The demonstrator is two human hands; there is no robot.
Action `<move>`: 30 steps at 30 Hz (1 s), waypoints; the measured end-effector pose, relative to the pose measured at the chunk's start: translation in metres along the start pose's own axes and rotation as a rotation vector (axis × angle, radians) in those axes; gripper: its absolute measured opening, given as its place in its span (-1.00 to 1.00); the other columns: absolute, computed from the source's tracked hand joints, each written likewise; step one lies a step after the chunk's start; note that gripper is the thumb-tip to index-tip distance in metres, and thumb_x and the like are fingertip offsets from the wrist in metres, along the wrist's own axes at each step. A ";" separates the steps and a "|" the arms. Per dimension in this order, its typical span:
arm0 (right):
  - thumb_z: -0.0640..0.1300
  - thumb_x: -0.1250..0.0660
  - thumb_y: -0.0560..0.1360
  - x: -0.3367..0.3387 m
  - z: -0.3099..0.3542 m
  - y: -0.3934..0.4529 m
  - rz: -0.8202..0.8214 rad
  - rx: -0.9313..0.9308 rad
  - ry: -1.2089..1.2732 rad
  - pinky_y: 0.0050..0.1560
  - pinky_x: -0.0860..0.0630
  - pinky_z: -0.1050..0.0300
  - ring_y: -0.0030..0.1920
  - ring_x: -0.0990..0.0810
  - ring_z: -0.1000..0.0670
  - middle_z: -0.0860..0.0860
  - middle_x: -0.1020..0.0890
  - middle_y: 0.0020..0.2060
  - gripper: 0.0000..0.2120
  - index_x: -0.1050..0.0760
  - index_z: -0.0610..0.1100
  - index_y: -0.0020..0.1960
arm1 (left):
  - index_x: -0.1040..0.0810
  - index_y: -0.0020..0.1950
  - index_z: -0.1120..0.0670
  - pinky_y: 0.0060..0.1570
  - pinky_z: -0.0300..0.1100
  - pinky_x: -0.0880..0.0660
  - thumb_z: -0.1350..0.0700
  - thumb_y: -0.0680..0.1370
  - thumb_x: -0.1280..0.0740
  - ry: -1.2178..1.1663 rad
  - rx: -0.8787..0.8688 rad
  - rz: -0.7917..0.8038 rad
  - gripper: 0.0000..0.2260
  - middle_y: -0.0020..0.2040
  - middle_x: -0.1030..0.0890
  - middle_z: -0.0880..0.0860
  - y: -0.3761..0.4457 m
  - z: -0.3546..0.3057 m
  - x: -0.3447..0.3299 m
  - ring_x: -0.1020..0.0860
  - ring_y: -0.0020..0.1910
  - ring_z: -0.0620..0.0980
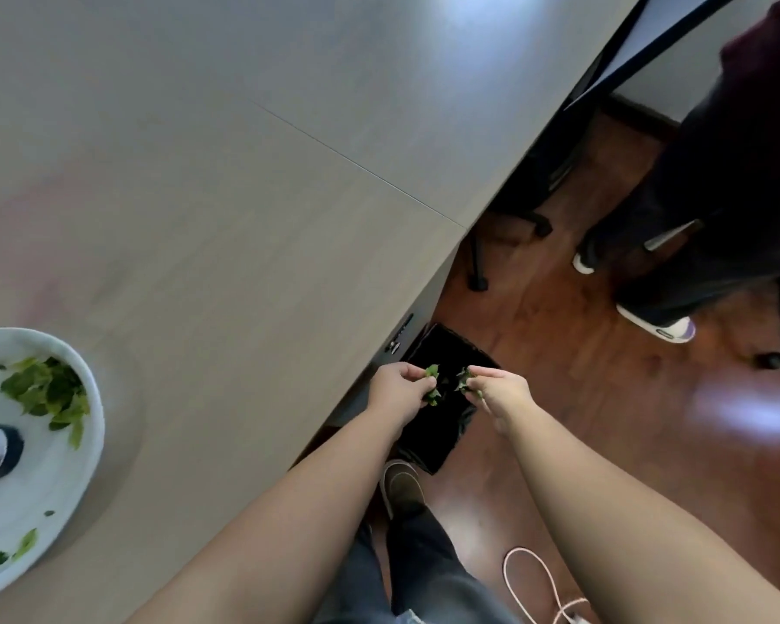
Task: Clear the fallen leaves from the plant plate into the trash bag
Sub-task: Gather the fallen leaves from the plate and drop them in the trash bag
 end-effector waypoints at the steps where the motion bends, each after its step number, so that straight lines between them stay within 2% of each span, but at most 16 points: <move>1: -0.47 -0.29 0.47 0.001 -0.002 0.003 -0.009 -0.016 -0.001 0.07 -0.53 0.10 -0.14 -0.60 -0.05 -0.15 -0.61 -0.15 -0.75 -0.58 -0.33 0.11 | -0.61 -0.11 0.12 0.02 -0.03 -0.63 0.19 0.45 -0.47 0.001 0.007 0.004 -0.93 -0.16 -0.65 0.09 0.003 0.002 -0.005 -0.64 -0.13 0.04; 4: -0.34 -0.27 0.53 0.001 -0.009 0.015 0.013 -0.075 0.008 0.23 -0.48 0.05 0.19 -0.56 -0.14 -0.14 -0.57 0.12 -0.66 -0.50 -0.25 0.30 | -0.63 0.09 0.14 0.08 -0.02 -0.60 0.05 0.45 -0.46 -0.011 0.044 0.032 -0.74 -0.16 -0.66 0.07 0.015 0.011 -0.022 -0.63 -0.15 0.01; 5: -0.30 -0.25 0.55 0.001 -0.010 0.017 0.040 -0.096 0.019 0.29 -0.43 0.02 0.30 -0.50 -0.15 -0.13 -0.53 0.24 -0.62 -0.44 -0.22 0.36 | -0.64 0.06 0.11 0.06 -0.03 -0.58 -0.01 0.48 -0.42 -0.023 0.078 0.047 -0.75 -0.20 -0.64 0.06 0.016 0.013 -0.026 -0.60 -0.17 0.01; 7: -0.22 -0.23 0.59 0.002 -0.012 0.019 0.090 -0.129 0.057 0.36 -0.36 -0.03 0.43 -0.37 -0.16 -0.15 -0.41 0.42 -0.57 -0.33 -0.17 0.45 | -0.59 -0.19 0.02 0.03 -0.04 -0.56 -0.10 0.51 -0.34 -0.016 0.168 0.055 -0.78 -0.22 -0.59 0.07 0.018 0.016 -0.030 -0.57 -0.16 0.05; 8: -0.21 -0.22 0.60 0.003 -0.011 0.017 0.110 -0.136 0.078 0.38 -0.33 -0.04 0.45 -0.33 -0.17 -0.17 -0.35 0.45 -0.55 -0.29 -0.16 0.48 | -0.51 -0.29 0.01 0.07 -0.01 -0.55 -0.12 0.51 -0.31 -0.015 0.198 0.052 -0.74 -0.21 -0.57 0.07 0.018 0.018 -0.031 -0.56 -0.14 0.07; 10: -0.19 -0.21 0.60 0.007 -0.010 0.014 0.129 -0.135 0.108 0.40 -0.31 -0.06 0.47 -0.30 -0.18 -0.20 -0.31 0.47 -0.54 -0.27 -0.15 0.49 | -0.43 -0.33 0.02 0.11 0.02 -0.55 -0.10 0.50 -0.30 -0.042 0.228 0.034 -0.73 -0.23 -0.53 0.02 0.016 0.021 -0.031 -0.54 -0.14 0.06; 14: -0.16 -0.19 0.61 0.018 -0.005 0.008 0.148 -0.097 0.161 0.34 -0.36 -0.04 0.40 -0.40 -0.20 -0.23 -0.40 0.41 -0.58 -0.32 -0.16 0.46 | -0.39 -0.31 0.00 -0.10 -0.10 -0.43 -0.02 0.49 -0.31 -0.076 0.169 0.045 -0.78 -0.30 -0.43 -0.03 0.006 0.018 -0.027 -0.43 -0.17 0.00; 17: -0.17 -0.17 0.61 0.025 0.003 -0.003 0.150 -0.063 0.202 0.26 -0.42 -0.01 0.30 -0.50 -0.23 -0.25 -0.49 0.31 -0.61 -0.35 -0.19 0.43 | -0.48 -0.26 -0.01 -0.03 -0.12 -0.46 -0.02 0.49 -0.31 -0.070 0.045 0.077 -0.84 -0.20 -0.53 0.01 -0.006 0.008 -0.015 -0.47 -0.17 0.06; 19: -0.17 -0.16 0.62 0.023 0.010 -0.016 0.171 -0.041 0.209 0.20 -0.47 -0.02 0.21 -0.54 -0.24 -0.24 -0.54 0.24 -0.64 -0.39 -0.20 0.40 | -0.63 -0.14 -0.06 0.07 -0.11 -0.54 0.00 0.53 -0.31 -0.069 -0.021 0.088 -0.88 -0.03 -0.65 0.01 -0.019 0.000 0.000 -0.60 -0.04 0.00; 22: -0.15 -0.16 0.61 0.007 0.022 -0.038 0.229 -0.006 0.161 0.03 -0.53 0.03 0.04 -0.59 -0.16 -0.18 -0.61 0.12 -0.70 -0.47 -0.13 0.30 | -0.64 0.01 -0.01 0.04 -0.18 -0.54 0.10 0.58 -0.27 -0.106 -0.093 0.095 -0.85 0.03 -0.67 0.00 -0.041 -0.014 0.026 -0.62 0.04 -0.05; 25: -0.16 -0.17 0.59 -0.027 0.038 -0.065 0.325 0.065 0.079 -0.05 -0.53 0.08 -0.06 -0.59 -0.10 -0.13 -0.63 -0.01 -0.74 -0.51 -0.11 0.23 | -0.63 -0.04 0.01 0.00 -0.14 -0.55 0.16 0.58 -0.27 -0.184 -0.146 0.058 -0.86 -0.04 -0.68 0.02 -0.066 -0.024 0.060 -0.63 -0.04 -0.03; 30: -0.23 -0.17 0.56 -0.100 0.059 -0.114 0.538 0.172 -0.036 -0.17 -0.53 0.11 -0.21 -0.58 -0.07 -0.10 -0.63 -0.17 -0.75 -0.54 -0.16 0.16 | -0.59 0.00 0.14 -0.35 -0.26 -0.48 0.21 0.58 -0.27 -0.305 -0.176 -0.054 -0.89 -0.14 -0.63 0.07 -0.102 -0.022 0.123 -0.55 -0.27 -0.06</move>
Point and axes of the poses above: each hand's wrist, its own y-axis towards the middle knuckle, its own x-axis out of the back of the hand, z = x × y, the point moved 4 cm from there along y, towards the middle knuckle
